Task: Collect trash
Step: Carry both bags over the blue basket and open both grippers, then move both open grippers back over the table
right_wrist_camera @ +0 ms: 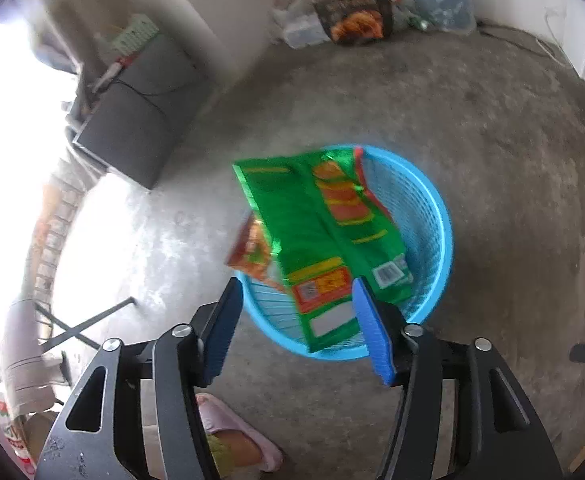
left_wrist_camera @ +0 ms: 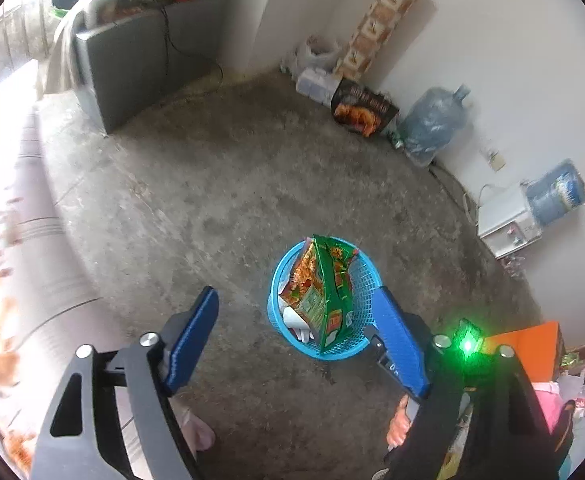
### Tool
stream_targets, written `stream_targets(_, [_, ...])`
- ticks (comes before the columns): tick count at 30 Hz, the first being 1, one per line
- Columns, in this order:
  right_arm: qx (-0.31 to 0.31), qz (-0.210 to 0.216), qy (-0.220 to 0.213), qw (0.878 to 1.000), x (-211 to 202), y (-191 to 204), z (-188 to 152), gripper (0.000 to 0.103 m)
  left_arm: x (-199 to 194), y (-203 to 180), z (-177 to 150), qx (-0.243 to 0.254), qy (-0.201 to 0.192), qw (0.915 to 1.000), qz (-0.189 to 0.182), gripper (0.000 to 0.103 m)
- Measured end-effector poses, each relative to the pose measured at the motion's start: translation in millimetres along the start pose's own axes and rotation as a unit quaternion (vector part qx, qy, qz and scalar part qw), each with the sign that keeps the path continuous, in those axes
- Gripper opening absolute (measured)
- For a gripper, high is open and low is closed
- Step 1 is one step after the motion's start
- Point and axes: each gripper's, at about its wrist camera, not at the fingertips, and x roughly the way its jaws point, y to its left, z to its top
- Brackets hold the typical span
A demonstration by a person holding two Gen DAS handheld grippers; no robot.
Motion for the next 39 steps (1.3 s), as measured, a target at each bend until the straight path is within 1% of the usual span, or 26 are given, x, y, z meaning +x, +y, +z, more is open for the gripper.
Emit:
stream_targets(2, [-0.011, 0.015, -0.010, 1.000, -13.8, 15.3, 0.2, 0.066, -28.8, 11.0, -9.9, 0.000, -0.013, 0.9999, -0.004, 0.083])
stream_targets(5, [-0.030, 0.054, -0.016, 0.998, -34.4, 46.8, 2.6, 0.070, -74.9, 42.1, -32.1, -0.007, -0.039, 0.9992, 0.007, 0.084])
stream_targets(7, [-0.043, 0.079, -0.015, 0.996, -45.8, 68.3, 4.0, 0.071, -105.4, 69.0, -48.1, -0.026, -0.062, 0.9974, 0.024, 0.084])
stream_targets(8, [-0.051, 0.092, -0.013, 0.994, -52.1, 80.6, 4.3, 0.072, -128.4, 90.0, -61.6, -0.043, -0.082, 0.9949, 0.040, 0.084])
stream_targets(10, [-0.077, 0.119, -0.012, 0.990, -63.8, 109.8, 3.1, 0.073, -161.7, 122.7, -85.1, -0.076, -0.111, 0.9883, 0.072, 0.085])
stream_targets(13, [-0.113, 0.152, -0.009, 0.982, -76.6, 154.5, -4.9, 0.076, -205.3, 168.5, -119.5, -0.131, -0.152, 0.9734, 0.110, 0.087])
stream_targets(16, [-0.137, 0.194, 0.012, 0.971, -82.6, 197.0, -17.2, 0.078, -245.9, 213.4, -157.5, -0.187, -0.186, 0.9526, 0.151, 0.087])
stream_targets(17, [-0.143, 0.207, 0.021, 0.968, -82.1, 209.5, -21.8, 0.078, -259.9, 229.2, -172.5, -0.207, -0.199, 0.9440, 0.163, 0.087])
stream_targets(20, [-0.173, 0.247, 0.060, 0.952, -78.0, 257.7, -41.3, 0.078, -289.9, 265.7, -208.5, -0.254, -0.228, 0.9216, 0.185, 0.087])
stream_targets(22, [-0.194, 0.267, 0.084, 0.940, -77.0, 285.3, -54.5, 0.078, -304.6, 288.0, -230.8, -0.277, -0.242, 0.9081, 0.200, 0.087])
stream_targets(24, [-0.212, 0.287, 0.111, 0.927, -73.4, 314.6, -70.2, 0.078, -310.4, 307.6, -248.7, -0.297, -0.250, 0.8992, 0.203, 0.087])
stream_targets(26, [-0.229, 0.303, 0.137, 0.915, -69.9, 343.7, -88.7, 0.078, -312.8, 326.7, -263.5, -0.314, -0.254, 0.8933, 0.197, 0.087])
stream_targets(27, [-0.232, 0.308, 0.149, 0.910, -68.0, 354.3, -96.6, 0.078, -311.7, 336.3, -270.9, -0.322, -0.252, 0.8914, 0.197, 0.087])
stream_targets(29, [-0.240, 0.320, 0.177, 0.899, -64.2, 377.8, -115.7, 0.079, -306.3, 350.9, -281.8, -0.330, -0.246, 0.8904, 0.195, 0.087])
stream_targets(31, [-0.247, 0.325, 0.200, 0.891, -59.0, 397.9, -132.3, 0.079, -297.2, 362.4, -287.5, -0.337, -0.237, 0.8908, 0.191, 0.076])
stream_targets(32, [-0.251, 0.327, 0.209, 0.887, -58.5, 407.1, -141.0, 0.079, -291.4, 369.8, -290.8, -0.341, -0.230, 0.8927, 0.184, 0.073])
stream_targets(34, [-0.258, 0.326, 0.228, 0.880, -52.6, 427.4, -156.3, 0.079, -280.7, 379.4, -294.6, -0.347, -0.221, 0.8956, 0.169, 0.059])
stream_targets(36, [-0.262, 0.325, 0.245, 0.875, -48.7, 441.5, -167.7, 0.079, -269.0, 384.4, -295.5, -0.346, -0.205, 0.9043, 0.142, 0.053])
stream_targets(37, [-0.263, 0.324, 0.255, 0.872, -47.3, 447.7, -172.9, 0.079, -265.4, 383.1, -296.6, -0.342, -0.200, 0.9089, 0.130, 0.052])
stream_targets(38, [-0.262, 0.323, 0.260, 0.871, -47.0, 450.4, -175.1, 0.079, -260.7, 382.3, -296.1, -0.332, -0.187, 0.9185, 0.106, 0.051])
stream_targets(39, [-0.261, 0.321, 0.267, 0.870, -43.6, 455.3, -179.6, 0.079, -257.4, 379.0, -295.9, -0.323, -0.178, 0.9253, 0.089, 0.051])
